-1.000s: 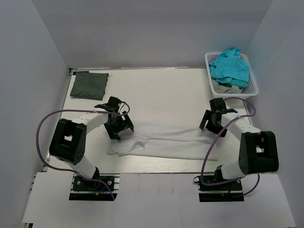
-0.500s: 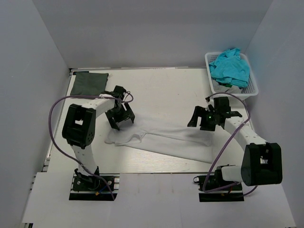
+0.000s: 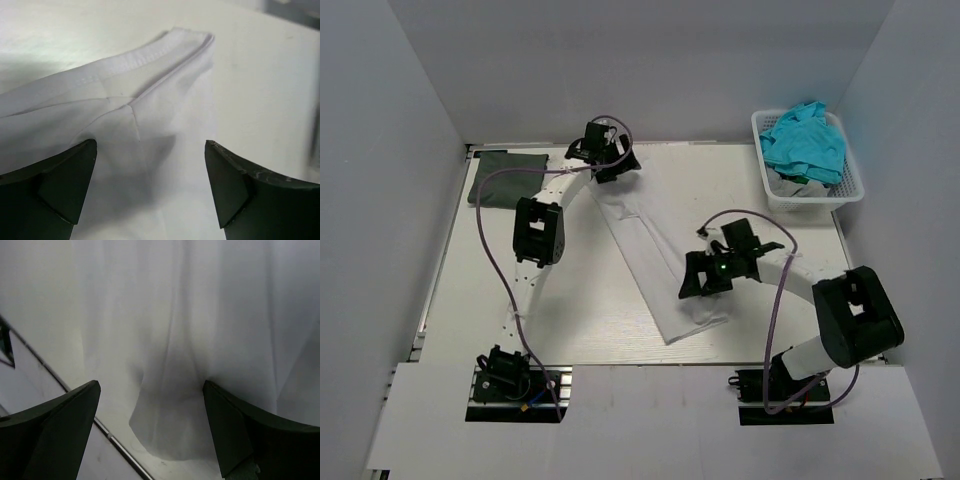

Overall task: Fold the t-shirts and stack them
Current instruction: Rotate the tshirt 90 degrees

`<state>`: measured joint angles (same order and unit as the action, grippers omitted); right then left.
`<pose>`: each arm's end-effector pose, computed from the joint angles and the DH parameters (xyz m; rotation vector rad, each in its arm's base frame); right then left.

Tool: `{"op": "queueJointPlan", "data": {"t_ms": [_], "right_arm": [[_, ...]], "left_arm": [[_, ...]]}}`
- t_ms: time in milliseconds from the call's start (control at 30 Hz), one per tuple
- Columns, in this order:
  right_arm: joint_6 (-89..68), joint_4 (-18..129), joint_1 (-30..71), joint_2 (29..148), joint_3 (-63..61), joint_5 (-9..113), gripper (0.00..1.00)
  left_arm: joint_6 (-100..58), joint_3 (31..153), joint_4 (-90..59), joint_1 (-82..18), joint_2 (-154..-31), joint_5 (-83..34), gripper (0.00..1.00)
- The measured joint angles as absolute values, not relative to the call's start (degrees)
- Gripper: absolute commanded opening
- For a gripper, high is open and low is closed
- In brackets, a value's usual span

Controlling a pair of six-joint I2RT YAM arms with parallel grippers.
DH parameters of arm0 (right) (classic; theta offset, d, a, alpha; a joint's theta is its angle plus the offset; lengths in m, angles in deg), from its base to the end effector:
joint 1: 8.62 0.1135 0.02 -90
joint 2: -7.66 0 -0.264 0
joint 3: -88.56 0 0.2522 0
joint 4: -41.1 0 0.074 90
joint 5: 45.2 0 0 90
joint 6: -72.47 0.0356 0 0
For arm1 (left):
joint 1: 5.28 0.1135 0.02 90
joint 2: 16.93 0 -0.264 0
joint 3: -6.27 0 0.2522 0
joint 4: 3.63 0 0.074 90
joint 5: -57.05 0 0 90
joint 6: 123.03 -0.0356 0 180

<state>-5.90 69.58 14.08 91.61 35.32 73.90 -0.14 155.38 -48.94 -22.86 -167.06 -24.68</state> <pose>0.2358 0.1174 0.1570 -0.4434 2.6147 0.8711 0.5480 -0.1790 0.1615 -0.2559 2.4367 -0.5785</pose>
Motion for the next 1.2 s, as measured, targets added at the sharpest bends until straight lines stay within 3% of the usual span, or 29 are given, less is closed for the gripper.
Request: {"op": "queueJointPlan", "data": {"t_ms": [333,700,833,1000,1200], "right_arm": [[-12.2,73.2,39.8,103.3,21.9,73.6,0.9],[-15.0,80.9,44.8,104.1,16.8,65.0,0.9],[-14.0,82.3,45.2,97.9,16.6,62.5,0.9],[-10.6,79.7,45.4,84.3,17.4,61.3,0.9],[-1.9,79.5,45.4,75.5,25.2,55.9,0.9]], "left_arm": [[13.0,160.7,-18.1,-25.2,-178.8,-14.1,0.99],[14.4,158.2,-15.0,-26.1,-177.4,-18.0,0.99],[11.2,156.5,-18.8,-25.8,-173.7,-20.9,0.99],[6.5,150.9,-26.5,-25.5,-160.5,-23.1,0.99],[4.8,122.6,-33.3,-25.3,-121.6,-27.3,0.99]]}}
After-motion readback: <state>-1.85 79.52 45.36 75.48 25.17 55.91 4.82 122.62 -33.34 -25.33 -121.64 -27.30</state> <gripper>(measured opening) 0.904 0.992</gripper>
